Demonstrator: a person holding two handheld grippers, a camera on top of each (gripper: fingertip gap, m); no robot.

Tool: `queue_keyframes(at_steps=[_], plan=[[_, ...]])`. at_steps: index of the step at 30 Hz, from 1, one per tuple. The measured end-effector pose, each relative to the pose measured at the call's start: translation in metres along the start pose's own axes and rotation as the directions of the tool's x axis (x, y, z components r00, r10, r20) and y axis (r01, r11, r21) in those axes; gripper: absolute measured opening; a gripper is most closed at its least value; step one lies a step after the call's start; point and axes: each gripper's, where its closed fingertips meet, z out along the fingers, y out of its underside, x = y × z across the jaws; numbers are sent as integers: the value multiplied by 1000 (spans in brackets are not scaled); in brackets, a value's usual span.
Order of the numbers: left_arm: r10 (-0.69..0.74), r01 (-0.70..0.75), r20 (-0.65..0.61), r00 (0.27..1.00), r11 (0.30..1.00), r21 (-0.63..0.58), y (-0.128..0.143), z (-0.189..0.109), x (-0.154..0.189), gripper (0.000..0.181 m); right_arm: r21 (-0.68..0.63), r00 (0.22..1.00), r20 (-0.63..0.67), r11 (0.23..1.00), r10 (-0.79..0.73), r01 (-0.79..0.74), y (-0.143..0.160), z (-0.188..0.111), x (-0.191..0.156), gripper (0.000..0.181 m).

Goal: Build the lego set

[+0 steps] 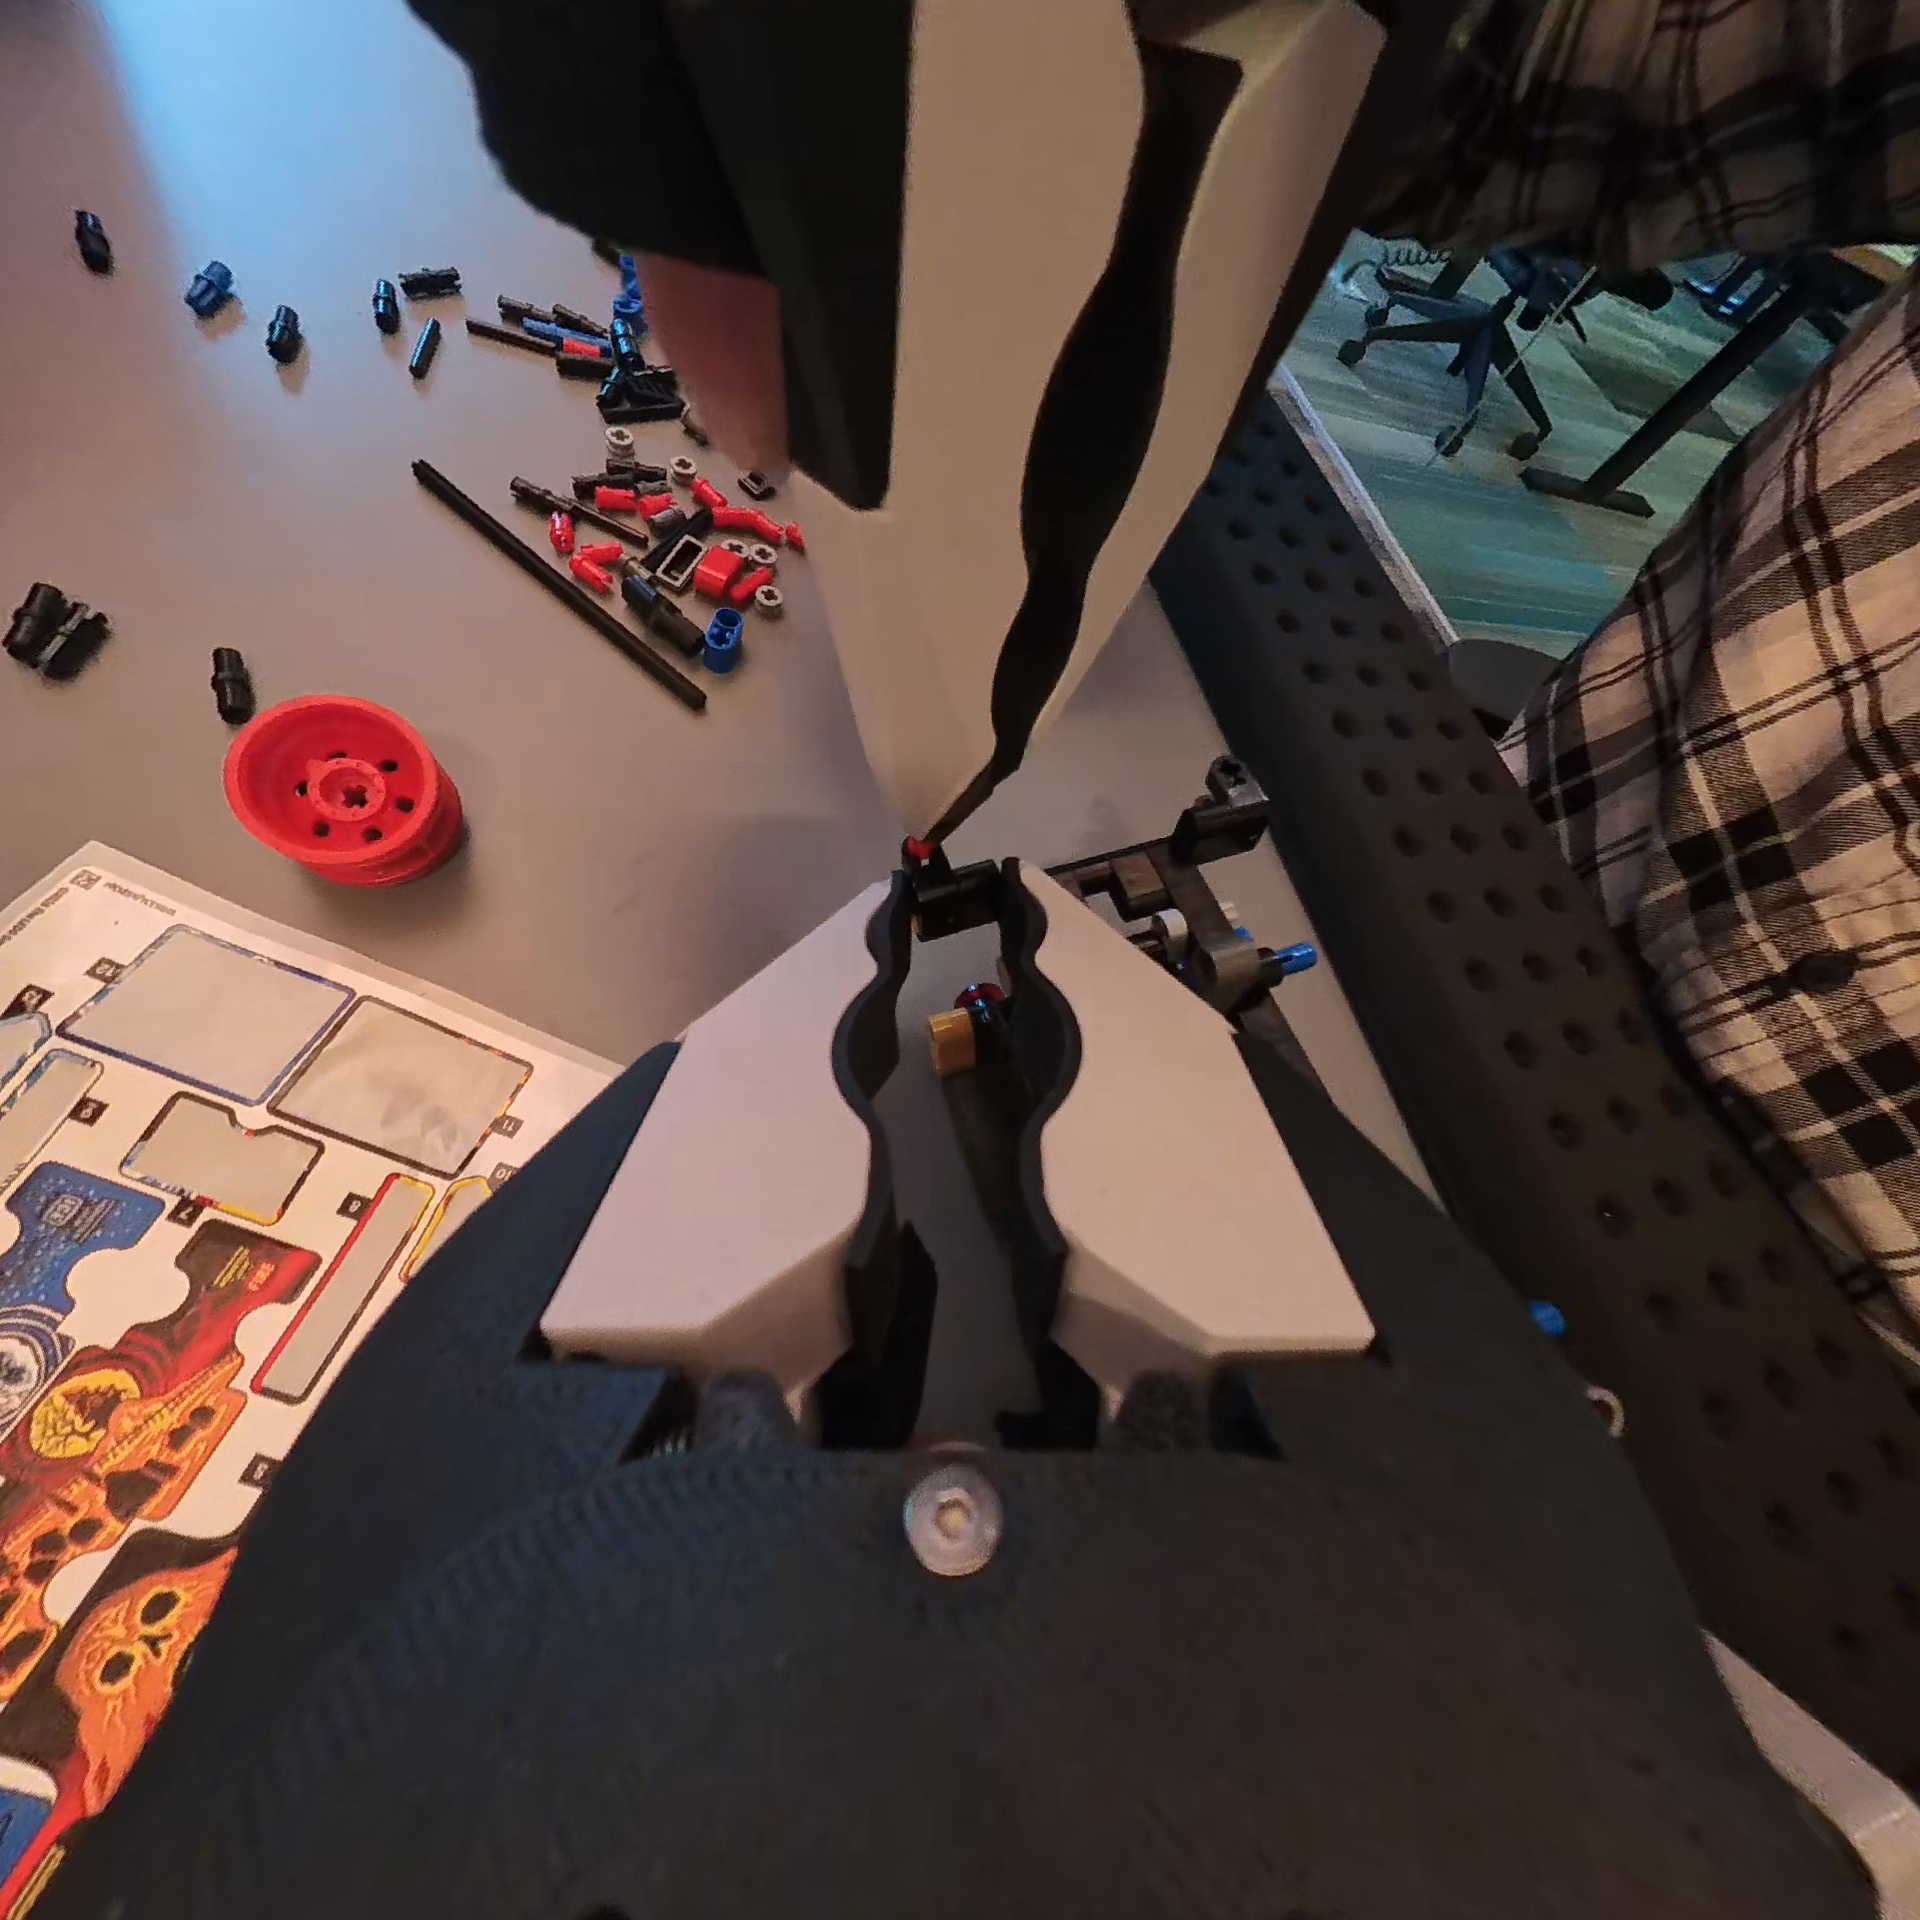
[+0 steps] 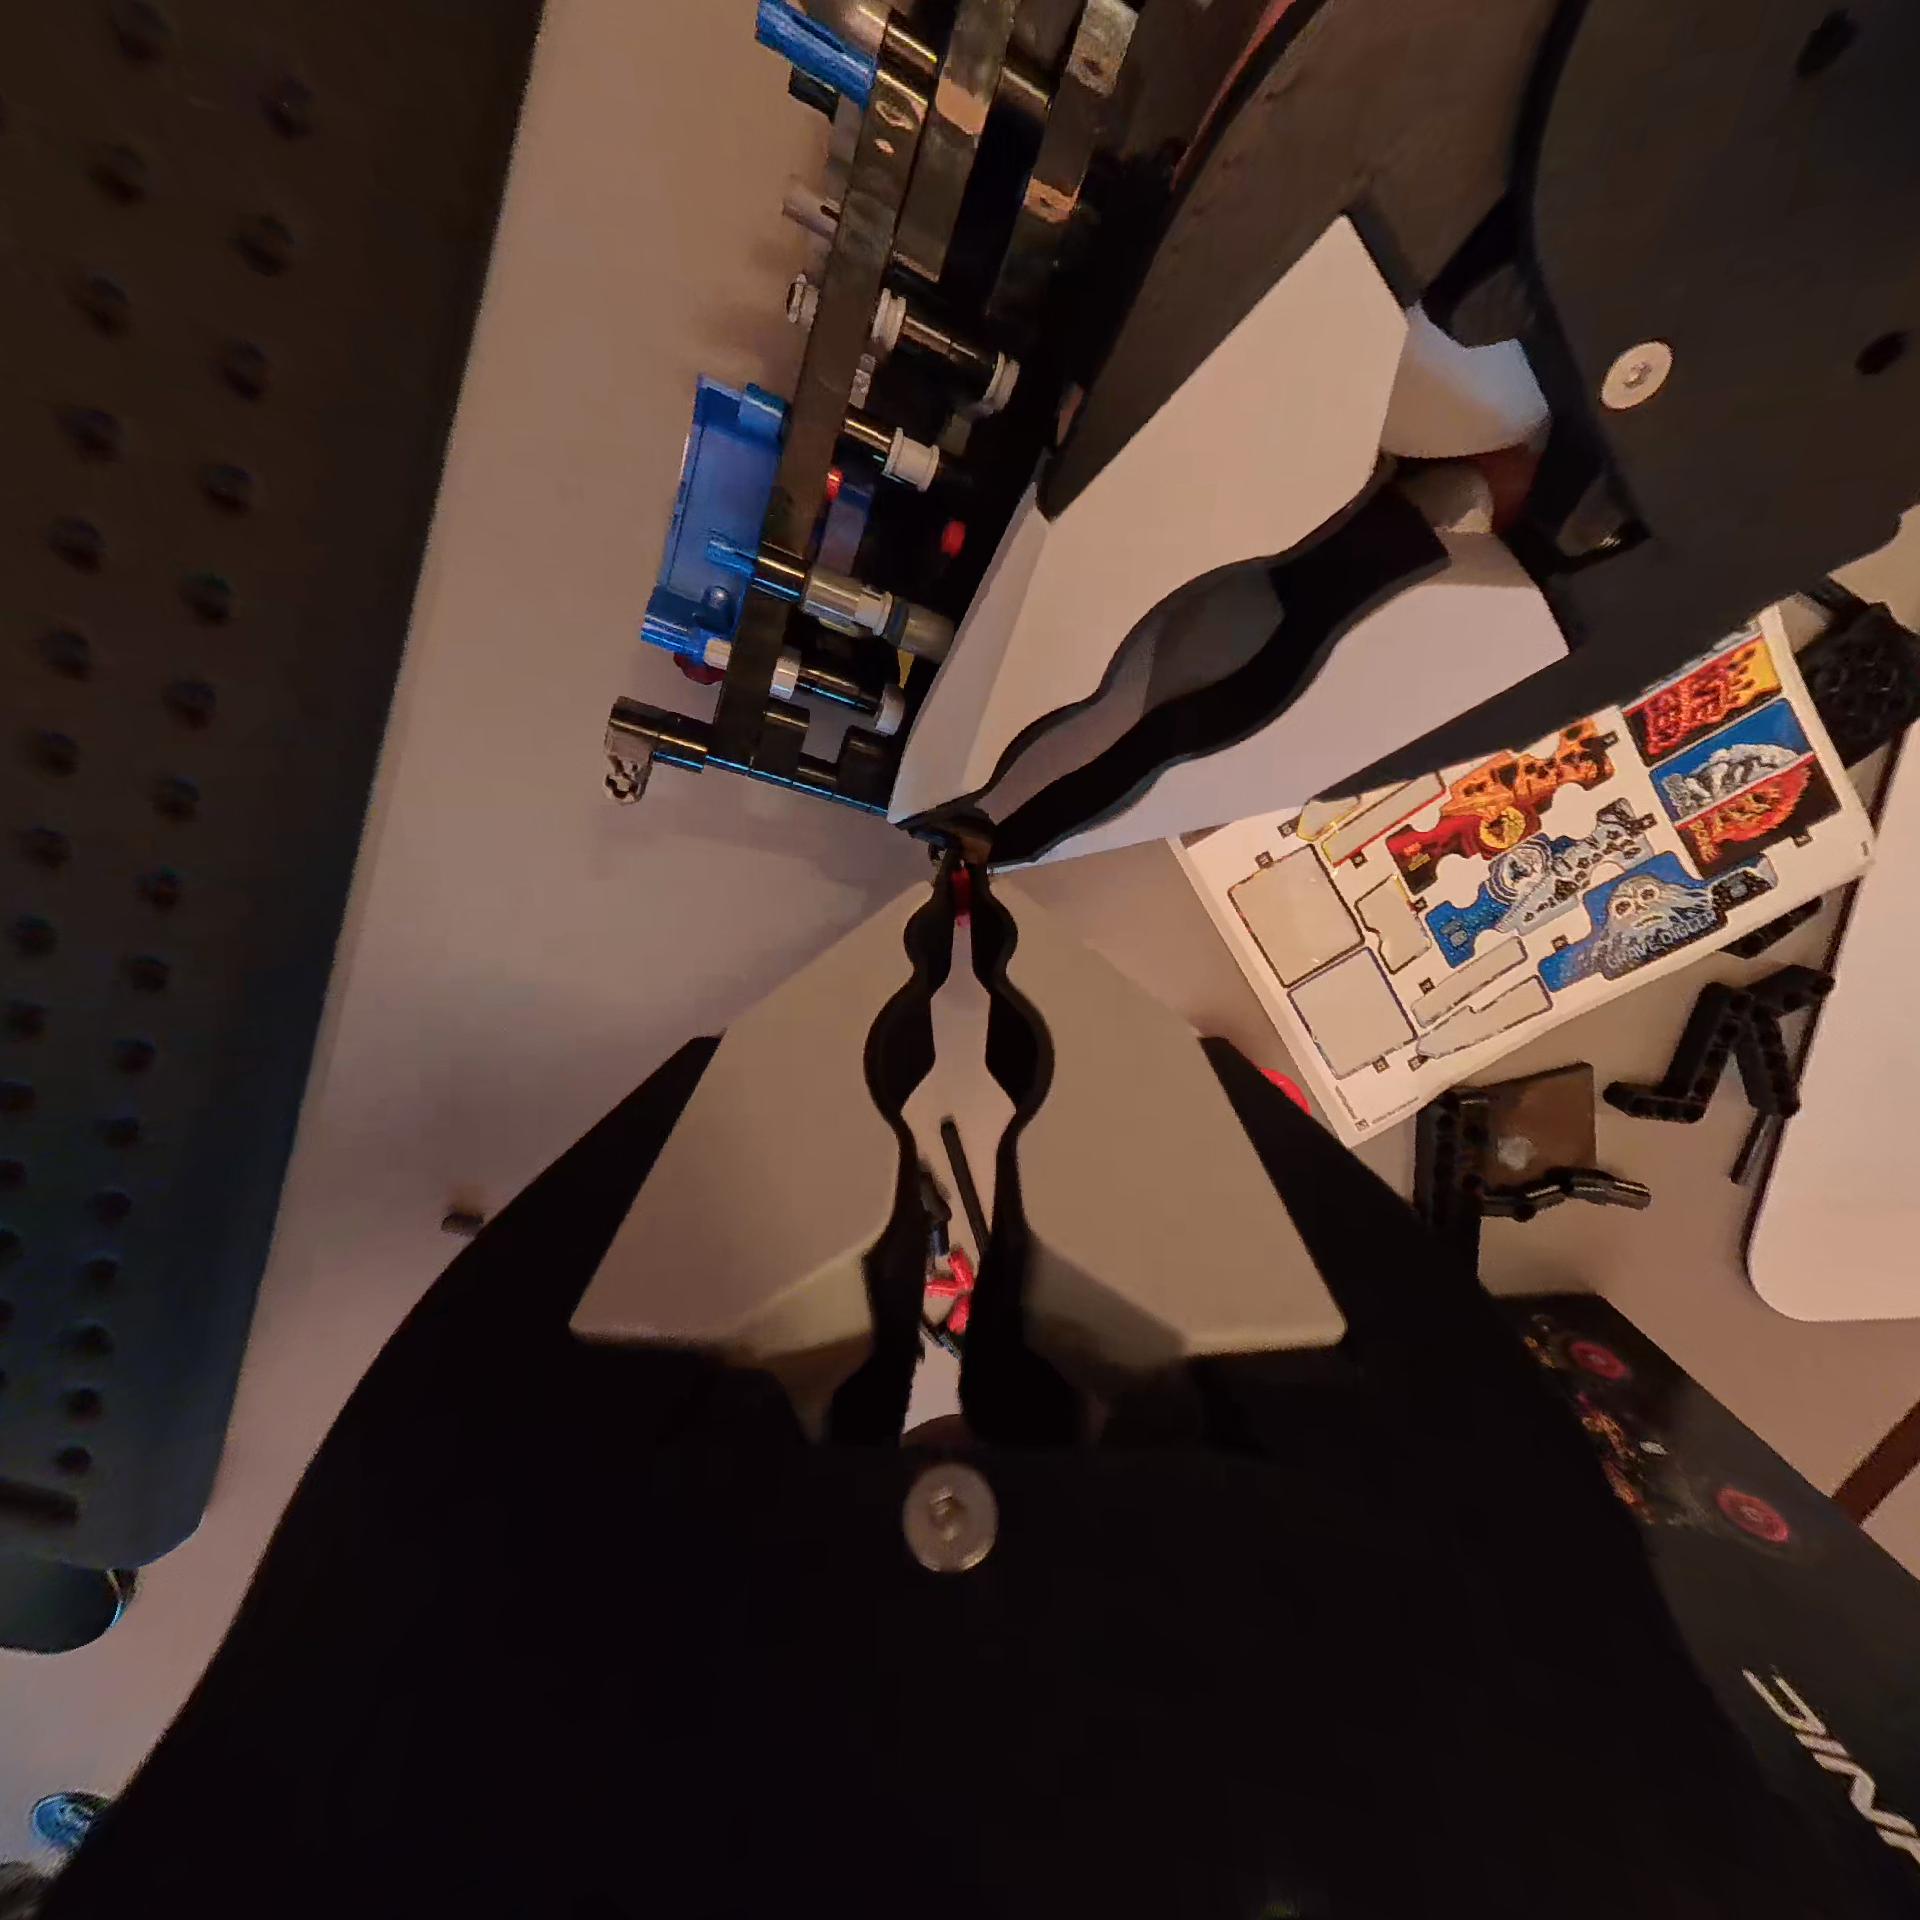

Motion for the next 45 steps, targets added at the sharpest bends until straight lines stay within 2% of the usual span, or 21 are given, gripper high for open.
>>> queue_keyframes(at_steps=[10,14,25,31,36,41,45], plan=[[28,-28,-3,1000,1000,0,0,3,4,14,28,994,111,999,-18,15,-3,1,-4,0],[56,-56,-4,998,998,12,-3,5,8,14,85,986,163,996,-31,17,-13,2,-8,0],[67,-68,-15,998,998,-3,-2,5,10,15,198,989,112,973,93,-114,-2,-2,-5,0],[34,-34,-25,999,999,2,-1,4,9,15,178,961,-55,949,273,-259,41,-23,-8,9],[39,-40,-25,999,999,-1,-2,5,10,16,158,879,-173,893,445,-422,91,-13,-24,8],[33,-33,-6,999,999,-3,-2,4,10,15,204,804,-226,834,550,-513,115,-4,-30,8],[28,-28,-8,1000,1000,1,-2,4,10,16,244,764,-249,802,596,-546,114,4,-25,8]])
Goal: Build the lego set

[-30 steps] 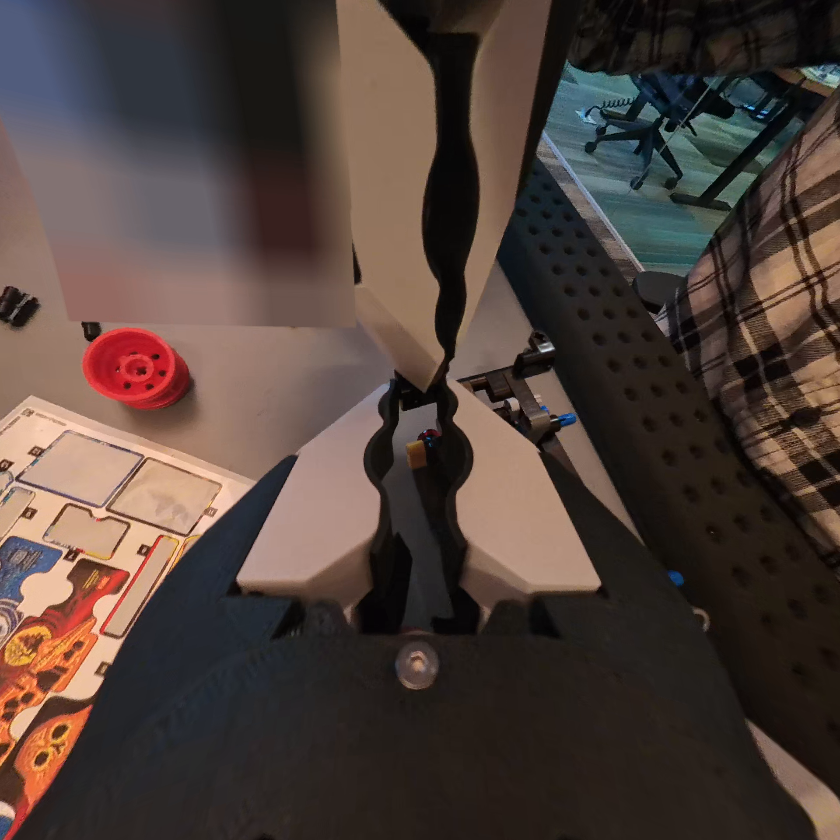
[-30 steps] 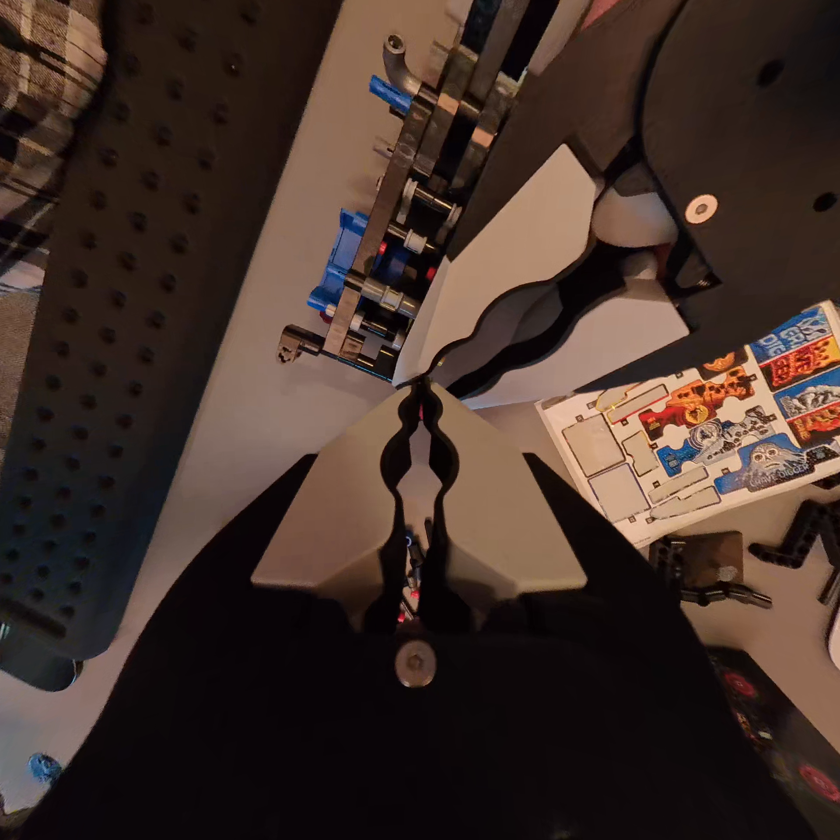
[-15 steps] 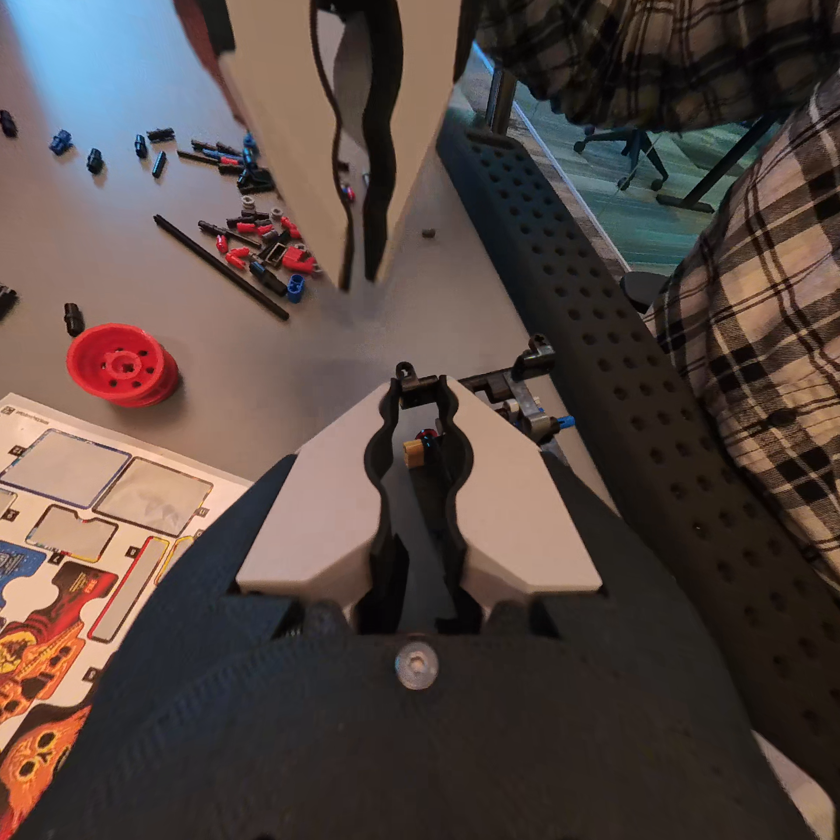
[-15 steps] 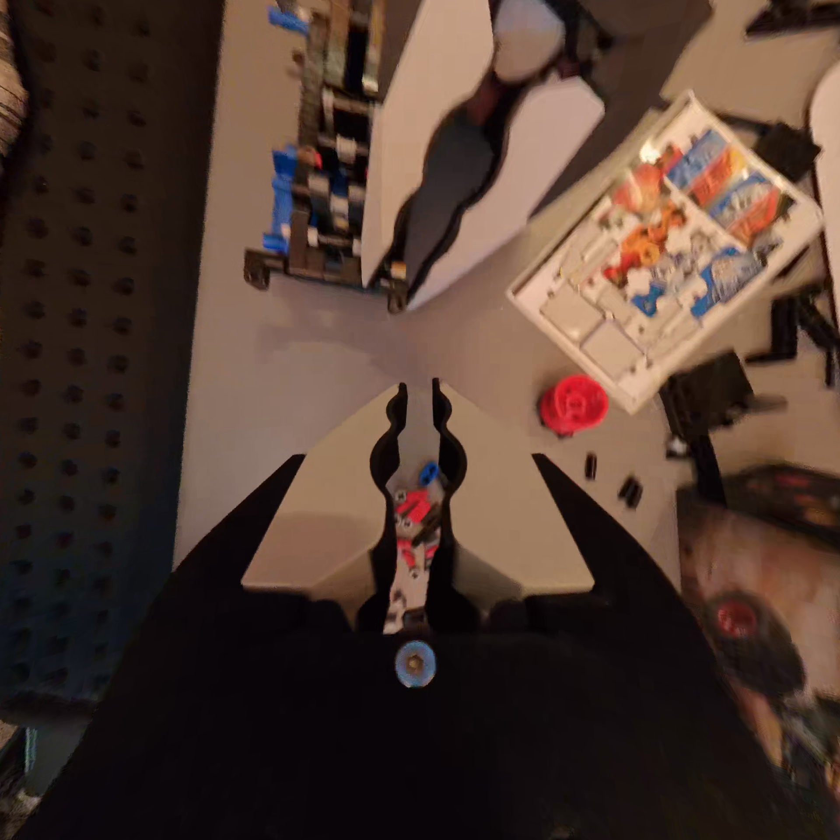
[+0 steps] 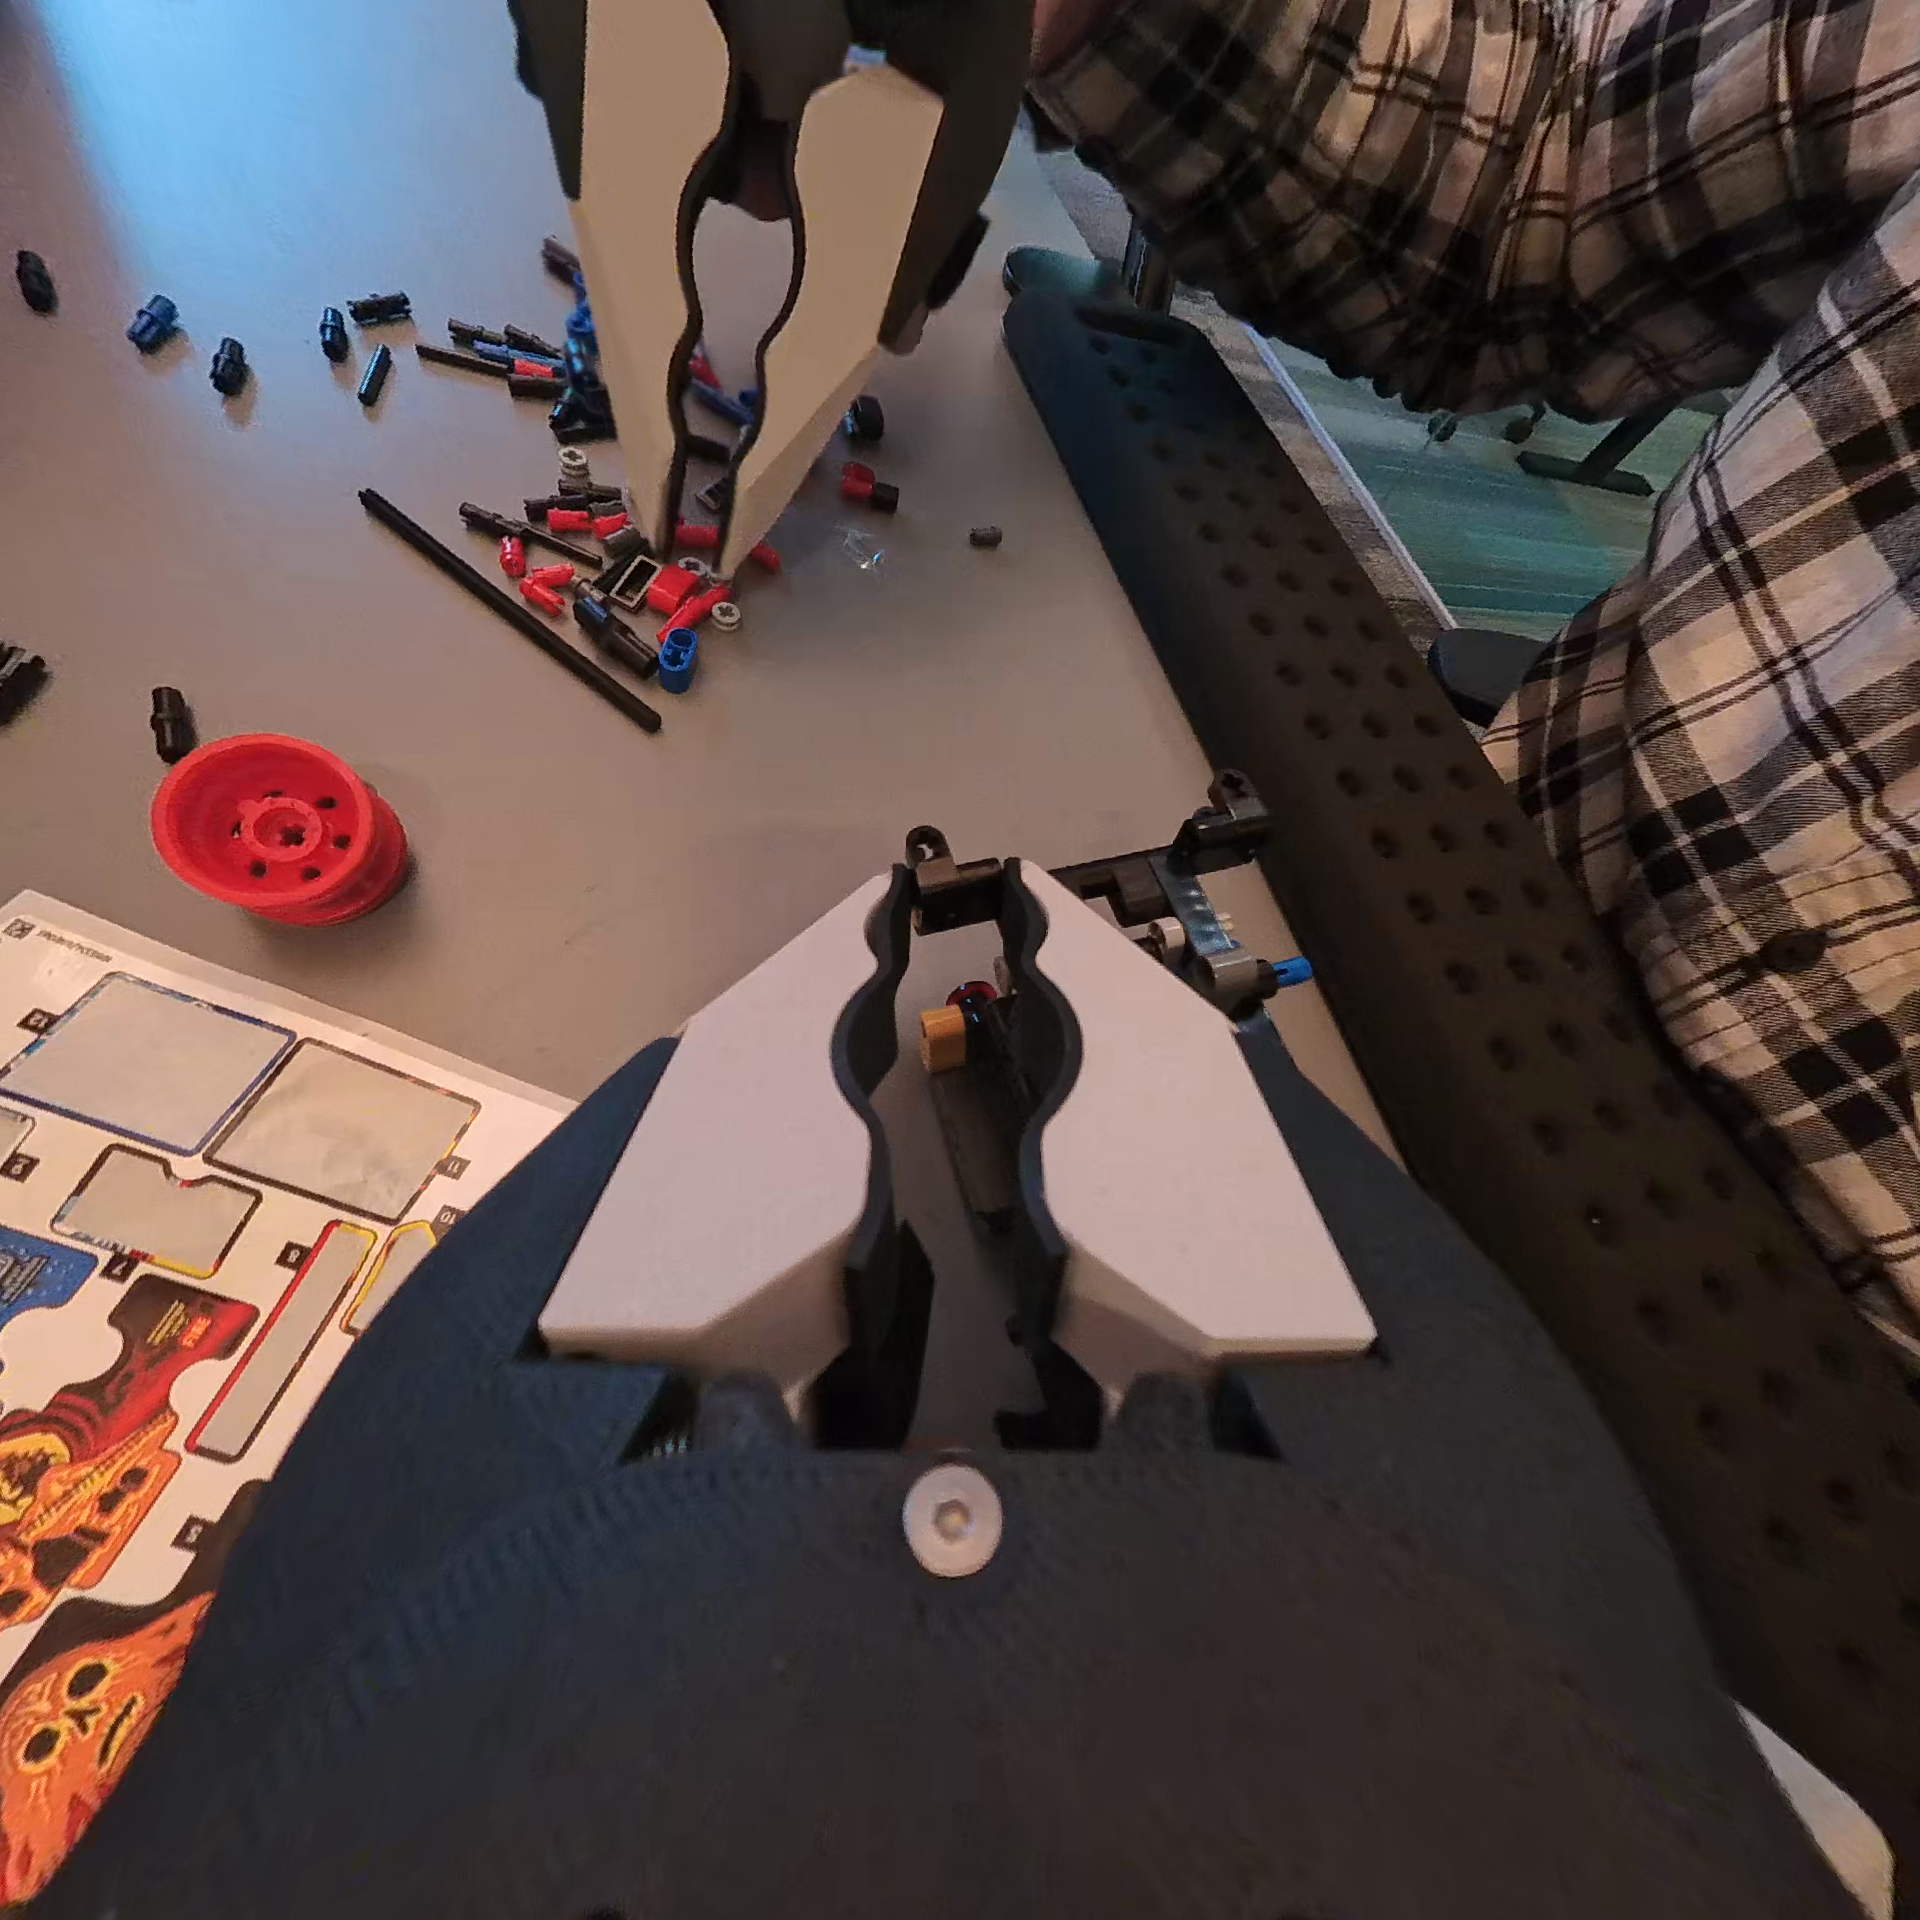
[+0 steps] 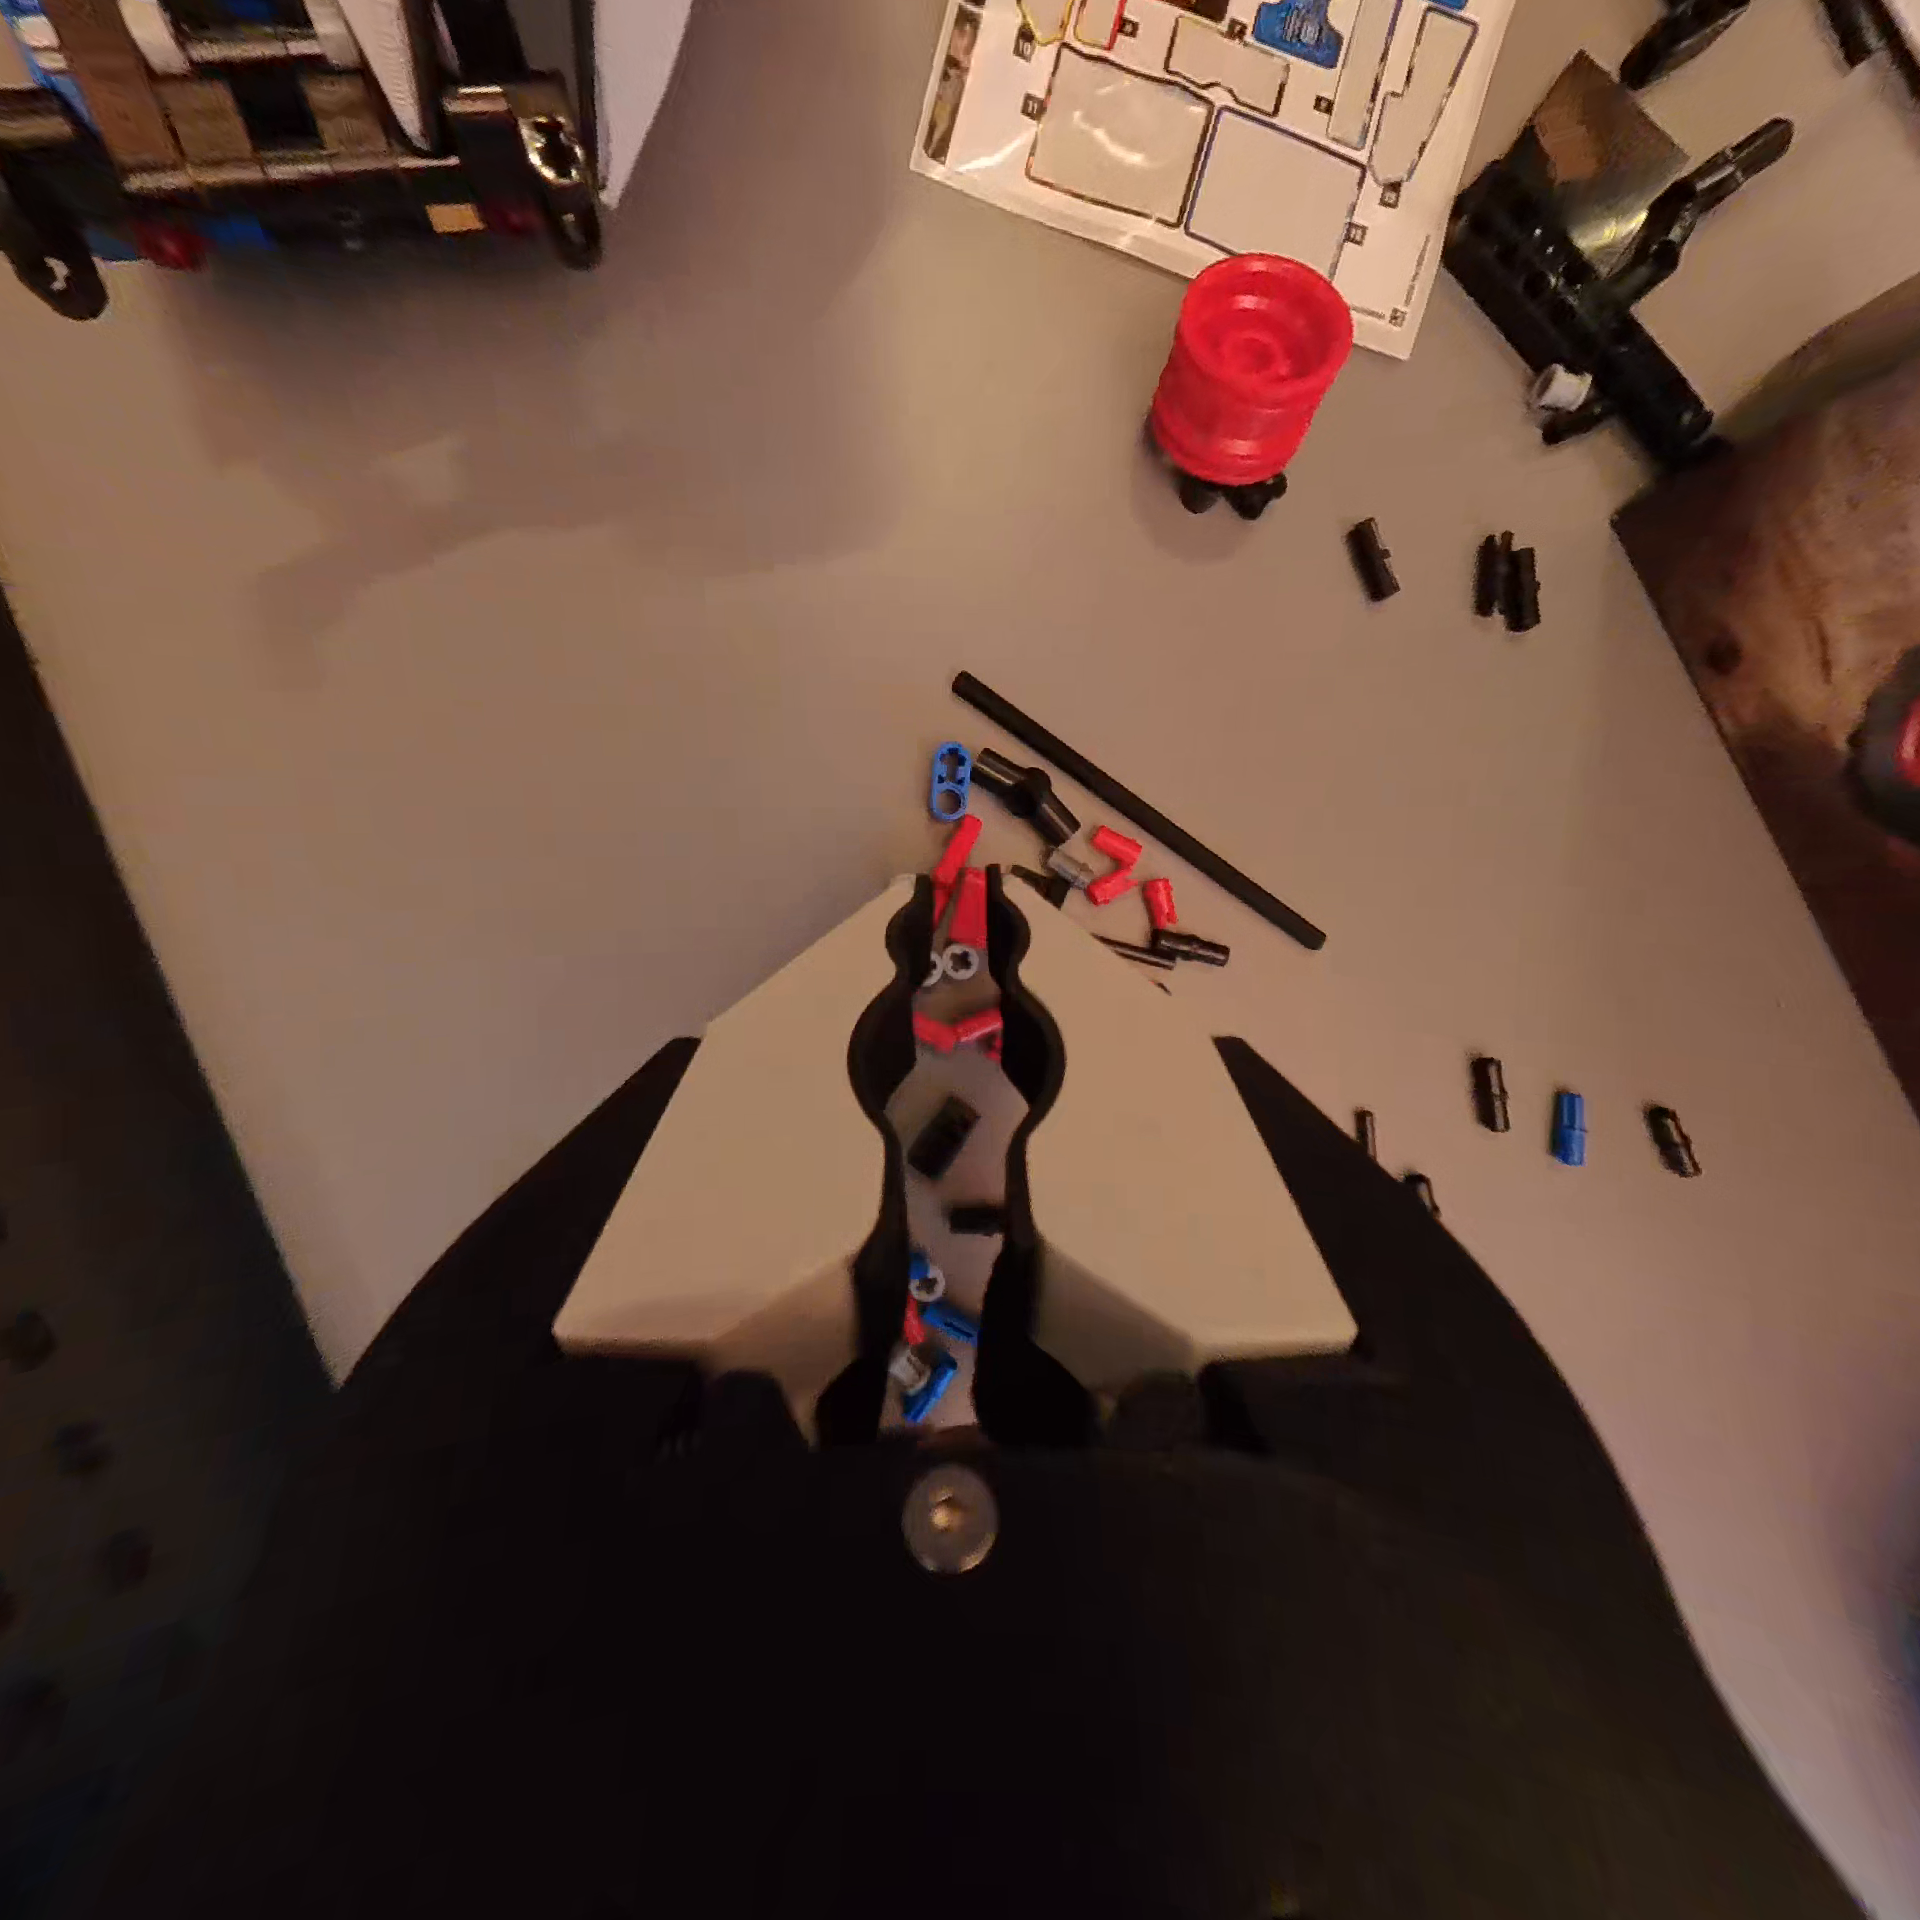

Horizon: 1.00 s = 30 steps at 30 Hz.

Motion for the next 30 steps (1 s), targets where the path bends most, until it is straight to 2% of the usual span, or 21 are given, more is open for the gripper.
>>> queue_keyframes(at_steps=[6,20,22,25,30], plan=[[-6,6,-3,1000,1000,6,0,0,0,16,6,999,-31,999,41,-41,1,12,0,6],[-2,2,-3,1000,1000,6,0,0,1,16,99,997,13,992,71,-72,-5,6,-4,1],[5,-5,-2,1000,1000,5,-1,0,2,18,122,999,-13,992,41,-39,-13,-3,-6,2],[15,-15,9,1000,1000,3,-2,1,1,38,160,998,-54,987,-14,23,-32,-16,-11,1],[57,-63,79,995,995,74,-25,-11,-2,39,217,976,-161,959,-149,182,-76,-30,-25,1]])
